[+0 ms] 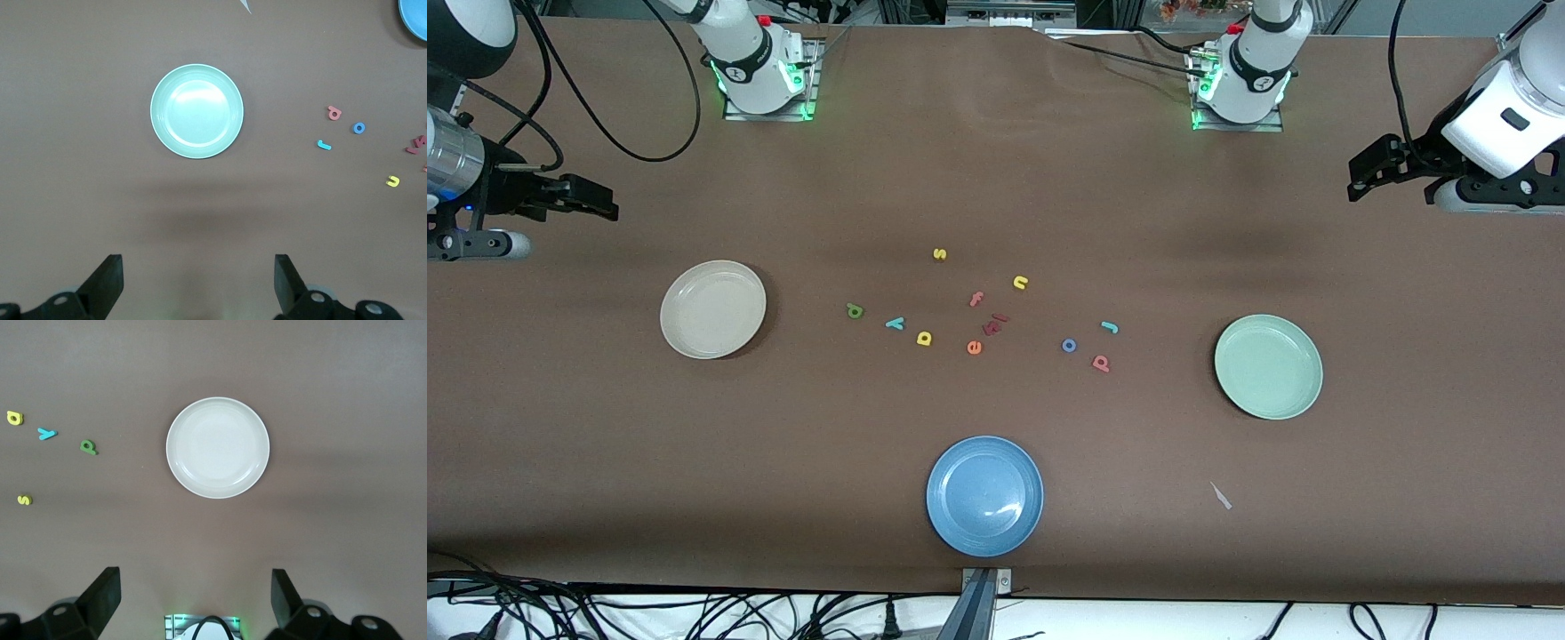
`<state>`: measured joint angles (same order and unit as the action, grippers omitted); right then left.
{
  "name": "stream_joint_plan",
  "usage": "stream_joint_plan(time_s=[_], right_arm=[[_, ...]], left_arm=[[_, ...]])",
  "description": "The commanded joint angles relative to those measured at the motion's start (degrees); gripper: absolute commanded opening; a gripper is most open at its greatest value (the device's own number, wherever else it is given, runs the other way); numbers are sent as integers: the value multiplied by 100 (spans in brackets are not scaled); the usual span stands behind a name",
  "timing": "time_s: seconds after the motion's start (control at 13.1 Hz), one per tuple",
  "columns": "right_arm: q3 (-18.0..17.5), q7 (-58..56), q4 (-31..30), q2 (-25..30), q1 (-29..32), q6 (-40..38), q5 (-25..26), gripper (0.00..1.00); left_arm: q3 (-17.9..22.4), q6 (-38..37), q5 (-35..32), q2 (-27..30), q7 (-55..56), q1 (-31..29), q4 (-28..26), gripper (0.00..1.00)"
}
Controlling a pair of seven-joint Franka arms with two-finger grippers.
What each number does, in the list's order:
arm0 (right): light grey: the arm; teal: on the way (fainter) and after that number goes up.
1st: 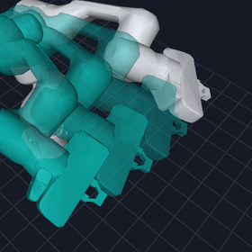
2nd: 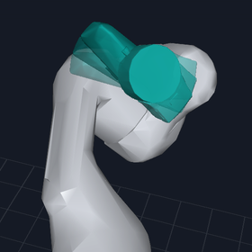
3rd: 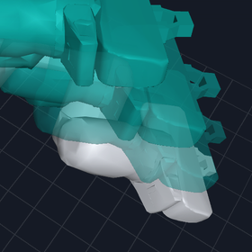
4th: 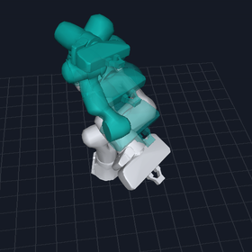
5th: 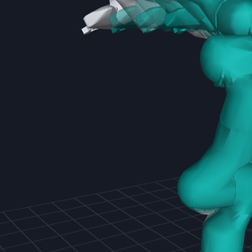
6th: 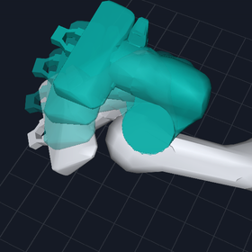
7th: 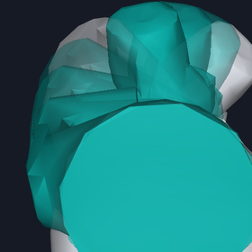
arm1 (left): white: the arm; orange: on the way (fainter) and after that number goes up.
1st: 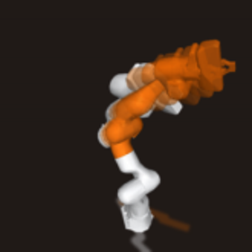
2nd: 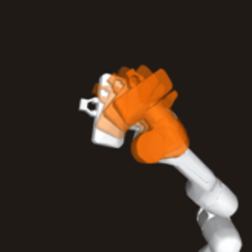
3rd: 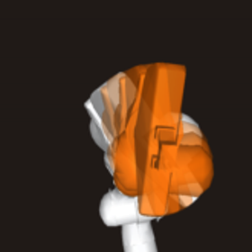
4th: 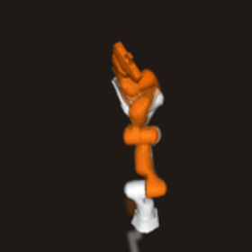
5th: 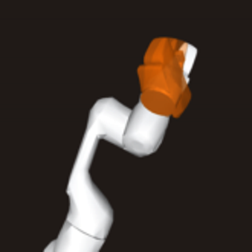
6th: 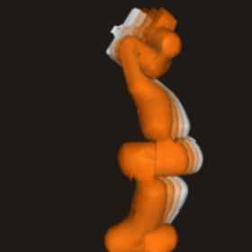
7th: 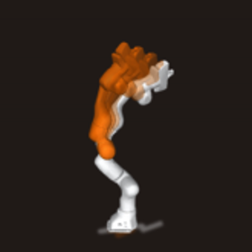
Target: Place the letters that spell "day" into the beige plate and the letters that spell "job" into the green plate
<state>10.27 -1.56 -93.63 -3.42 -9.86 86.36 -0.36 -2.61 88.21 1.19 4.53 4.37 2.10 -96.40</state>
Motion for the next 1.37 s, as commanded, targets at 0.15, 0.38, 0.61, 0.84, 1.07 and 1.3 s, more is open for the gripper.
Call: stream_joint_plan(time_s=[0.15,0.38,0.61,0.84,1.07,1.3], right_arm=[[2,15,99,-27,-16,126,430,100],[2,24,99,-27,-16,188,422,100],[2,24,99,-27,-16,197,405,100],[2,33,99,-27,-16,197,379,100],[2,33,99,-18,-16,206,370,100],[2,42,99,-27,-7,241,352,100]], left_arm=[[15,-137,-40,-92,12,18,192,100],[15,-137,-40,-92,12,18,192,100],[15,-137,-40,-92,20,18,192,100],[15,-137,-40,-92,20,18,192,100],[15,-146,-40,-92,20,18,192,100],[15,-181,-40,-92,29,9,192,100]])
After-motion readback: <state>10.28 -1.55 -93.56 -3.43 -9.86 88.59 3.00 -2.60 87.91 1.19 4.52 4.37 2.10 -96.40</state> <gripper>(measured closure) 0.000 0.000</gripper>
